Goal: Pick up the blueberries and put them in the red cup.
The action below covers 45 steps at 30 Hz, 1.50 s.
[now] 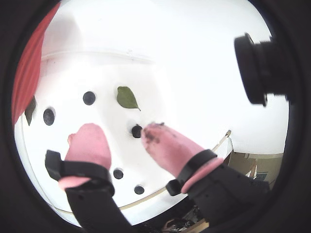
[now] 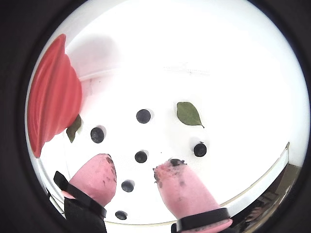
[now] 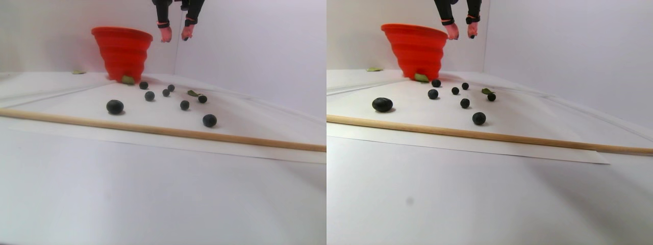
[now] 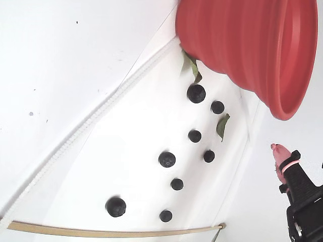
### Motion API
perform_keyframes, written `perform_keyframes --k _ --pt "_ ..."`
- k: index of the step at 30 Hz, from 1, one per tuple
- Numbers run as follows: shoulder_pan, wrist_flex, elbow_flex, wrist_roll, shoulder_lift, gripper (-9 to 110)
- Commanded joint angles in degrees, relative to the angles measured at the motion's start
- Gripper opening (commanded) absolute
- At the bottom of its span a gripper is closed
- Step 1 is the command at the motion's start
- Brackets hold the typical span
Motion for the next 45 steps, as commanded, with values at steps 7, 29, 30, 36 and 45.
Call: perform_keyframes --k 7,29,30,36,45 --pt "1.9 -5.4 -2.5 1.5 -5.0 15" --pt "1.9 -14.2 -6.2 3.1 -17.9 16" --pt "1.9 -14.5 -6.5 3.1 -18.5 16" --pt "1.9 -16.6 -8.4 4.6 -22.0 16" --pt "0.6 -19.0 -10.6 5.9 -25.4 16"
